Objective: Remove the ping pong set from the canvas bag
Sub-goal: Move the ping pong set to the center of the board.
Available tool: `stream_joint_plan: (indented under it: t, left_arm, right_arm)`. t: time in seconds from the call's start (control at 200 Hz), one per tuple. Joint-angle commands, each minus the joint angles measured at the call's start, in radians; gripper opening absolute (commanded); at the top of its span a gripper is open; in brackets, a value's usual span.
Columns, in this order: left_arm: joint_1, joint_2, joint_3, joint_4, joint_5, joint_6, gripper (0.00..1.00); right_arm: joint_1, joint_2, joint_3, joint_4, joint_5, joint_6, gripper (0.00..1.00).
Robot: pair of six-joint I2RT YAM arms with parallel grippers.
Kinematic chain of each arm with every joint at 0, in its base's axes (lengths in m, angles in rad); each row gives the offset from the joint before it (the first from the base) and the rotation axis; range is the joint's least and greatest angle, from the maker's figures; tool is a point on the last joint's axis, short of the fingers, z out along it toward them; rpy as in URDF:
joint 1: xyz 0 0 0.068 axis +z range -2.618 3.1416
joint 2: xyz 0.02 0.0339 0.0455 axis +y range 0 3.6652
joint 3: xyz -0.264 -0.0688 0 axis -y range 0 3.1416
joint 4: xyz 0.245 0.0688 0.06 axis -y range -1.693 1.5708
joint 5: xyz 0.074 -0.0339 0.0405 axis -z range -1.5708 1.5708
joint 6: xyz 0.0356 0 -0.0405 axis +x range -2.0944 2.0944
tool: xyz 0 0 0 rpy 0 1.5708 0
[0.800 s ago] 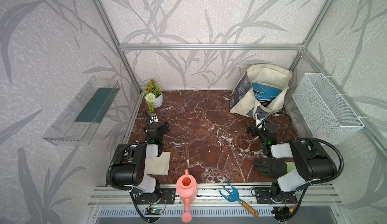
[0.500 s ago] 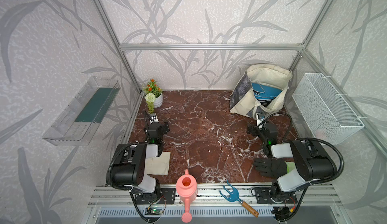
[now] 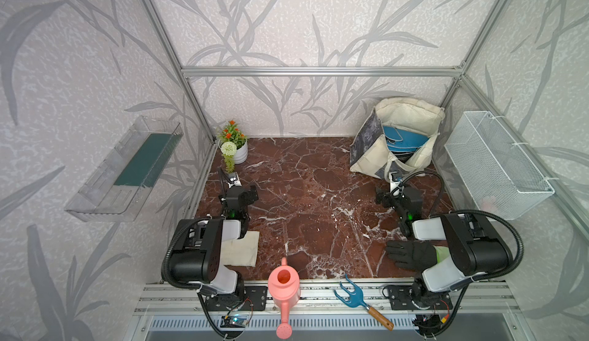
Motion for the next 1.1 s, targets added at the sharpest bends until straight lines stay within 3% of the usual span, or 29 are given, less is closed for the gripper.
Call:
stream_joint_plan:
  t: [0.0, 0.29, 0.32, 0.35, 0.39, 0.505, 0.59, 0.685, 0.875, 1.095]
  left_arm:
    - [0.004, -0.004, 0.003, 0.005, -0.003, 0.008, 0.99]
    - [-0.012, -0.027, 0.001, 0.004, -0.037, 0.023, 0.99]
    - [-0.019, -0.058, 0.017, -0.054, -0.044, 0.031, 0.99]
    - [-0.045, -0.094, 0.056, -0.144, -0.121, 0.038, 0.99]
    - [-0.077, -0.161, 0.132, -0.361, -0.211, 0.017, 0.99]
    - [-0.118, -0.302, 0.265, -0.64, -0.274, -0.01, 0.99]
    - [-0.138, -0.375, 0.354, -0.829, -0.278, -0.036, 0.99]
    - [-0.165, -0.431, 0.445, -1.001, -0.25, -0.058, 0.99]
    - [-0.246, -0.406, 0.653, -1.226, -0.189, -0.067, 0.99]
    - [-0.307, -0.334, 0.773, -1.317, -0.104, -0.064, 0.99]
  right_arm:
    - [-0.002, -0.001, 0.009, 0.008, -0.005, 0.009, 0.99]
    - [0.018, -0.04, 0.003, 0.0, 0.029, -0.004, 0.99]
    - [0.03, -0.087, 0.007, -0.048, 0.028, -0.022, 0.99]
    - [0.041, -0.154, 0.028, -0.151, 0.013, -0.041, 0.99]
    - [0.058, -0.231, 0.059, -0.285, 0.028, -0.048, 0.99]
    - [0.091, -0.436, 0.167, -0.6, 0.101, 0.021, 0.99]
    - [0.1, -0.537, 0.278, -0.831, 0.149, 0.095, 0.99]
    - [0.107, -0.588, 0.402, -1.037, 0.103, 0.093, 0.99]
    - [0.115, -0.473, 0.758, -1.341, -0.033, 0.072, 0.99]
    - [0.146, -0.163, 1.168, -1.539, -0.023, 0.002, 0.99]
